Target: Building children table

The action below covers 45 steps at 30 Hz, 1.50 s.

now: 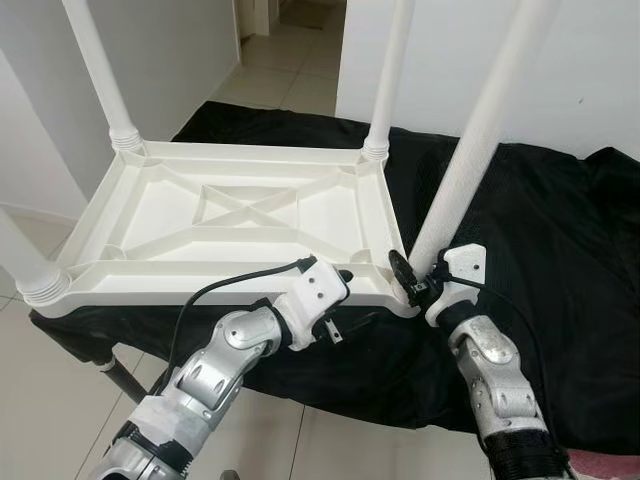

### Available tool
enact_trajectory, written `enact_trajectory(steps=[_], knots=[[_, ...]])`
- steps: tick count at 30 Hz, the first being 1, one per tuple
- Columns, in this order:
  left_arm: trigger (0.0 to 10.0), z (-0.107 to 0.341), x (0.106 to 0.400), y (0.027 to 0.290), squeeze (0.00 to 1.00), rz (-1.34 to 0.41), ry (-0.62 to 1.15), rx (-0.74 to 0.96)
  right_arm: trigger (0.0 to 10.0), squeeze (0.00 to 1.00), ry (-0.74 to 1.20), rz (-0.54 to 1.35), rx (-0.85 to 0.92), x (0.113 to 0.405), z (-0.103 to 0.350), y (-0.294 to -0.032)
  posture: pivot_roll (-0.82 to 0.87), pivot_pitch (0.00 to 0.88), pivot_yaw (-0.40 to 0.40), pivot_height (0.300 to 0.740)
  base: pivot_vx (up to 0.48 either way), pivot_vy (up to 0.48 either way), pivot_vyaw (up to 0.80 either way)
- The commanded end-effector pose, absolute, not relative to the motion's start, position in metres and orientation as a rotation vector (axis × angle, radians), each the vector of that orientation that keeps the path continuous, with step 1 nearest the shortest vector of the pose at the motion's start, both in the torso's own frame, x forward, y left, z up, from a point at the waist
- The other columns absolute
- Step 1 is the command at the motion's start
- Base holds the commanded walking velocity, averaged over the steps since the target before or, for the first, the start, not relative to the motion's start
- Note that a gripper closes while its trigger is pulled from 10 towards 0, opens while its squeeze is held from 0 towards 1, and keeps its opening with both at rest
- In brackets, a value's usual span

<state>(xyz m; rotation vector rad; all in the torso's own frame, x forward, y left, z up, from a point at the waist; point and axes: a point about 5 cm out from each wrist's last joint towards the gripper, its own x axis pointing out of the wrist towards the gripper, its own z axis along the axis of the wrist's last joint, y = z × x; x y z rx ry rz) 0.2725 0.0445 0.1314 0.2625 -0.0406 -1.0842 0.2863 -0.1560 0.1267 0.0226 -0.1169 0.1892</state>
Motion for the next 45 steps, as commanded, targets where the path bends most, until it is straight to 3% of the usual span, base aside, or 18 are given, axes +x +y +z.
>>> enact_trajectory(steps=[1, 8, 15, 16, 28, 29, 30, 31, 45], knots=[[10.0, 0.127, 0.269, 0.044, 0.00, -1.172, -0.019, 0.277, 10.0, 0.00, -0.071, 0.146, 0.040, 0.284, 0.120, -0.158, -0.05, 0.000, -0.034, 0.740, 0.000, 0.000, 0.00], [10.0, 0.128, 0.269, 0.042, 0.00, -1.177, -0.024, 0.278, 10.0, 0.00, -0.080, -0.064, 0.122, 0.277, 0.119, -0.138, -0.05, 0.000, -0.034, 0.740, 0.000, 0.000, 0.00], [10.0, 0.126, 0.266, 0.040, 0.00, -1.193, -0.023, 0.280, 10.0, 0.00, -0.082, -0.072, 0.126, 0.276, 0.121, -0.136, -0.05, 0.000, -0.034, 0.740, 0.000, 0.000, 0.00], [10.0, 0.126, 0.266, 0.039, 0.00, -1.195, -0.023, 0.280, 10.0, 1.00, -0.078, -0.065, 0.126, 0.275, 0.121, -0.136, -0.05, 0.000, -0.034, 0.740, 0.000, 0.000, 0.00], [10.0, 0.123, 0.262, 0.040, 0.00, -1.191, -0.015, 0.274, 10.0, 1.00, -0.085, -0.002, 0.093, 0.275, 0.123, -0.142, -0.04, 0.000, -0.041, 0.740, 0.000, 0.000, 0.00], [10.0, 0.123, 0.262, 0.040, 0.00, -1.181, -0.023, 0.280, 10.0, 0.75, -0.094, 0.045, 0.088, 0.276, 0.124, -0.142, -0.04, 0.000, -0.041, 0.740, 0.000, 0.000, 0.00], [10.0, 0.123, 0.262, 0.040, 0.00, -1.174, -0.029, 0.284, 10.0, 0.75, -0.101, 0.074, 0.085, 0.277, 0.124, -0.142, -0.05, 0.000, -0.041, 0.740, 0.000, 0.000, 0.00], [10.0, 0.122, 0.262, 0.040, 0.00, -1.171, -0.030, 0.286, 10.0, 0.00, -0.104, 0.107, 0.086, 0.279, 0.125, -0.143, -0.05, 0.000, -0.042, 0.740, 0.000, 0.000, 0.00], [10.0, 0.122, 0.264, 0.042, 0.00, -1.159, -0.047, 0.340, 10.0, 0.00, -0.121, 0.383, 0.003, 0.282, 0.121, -0.166, -0.04, 0.000, -0.043, 0.740, 0.000, 0.000, 0.00]])
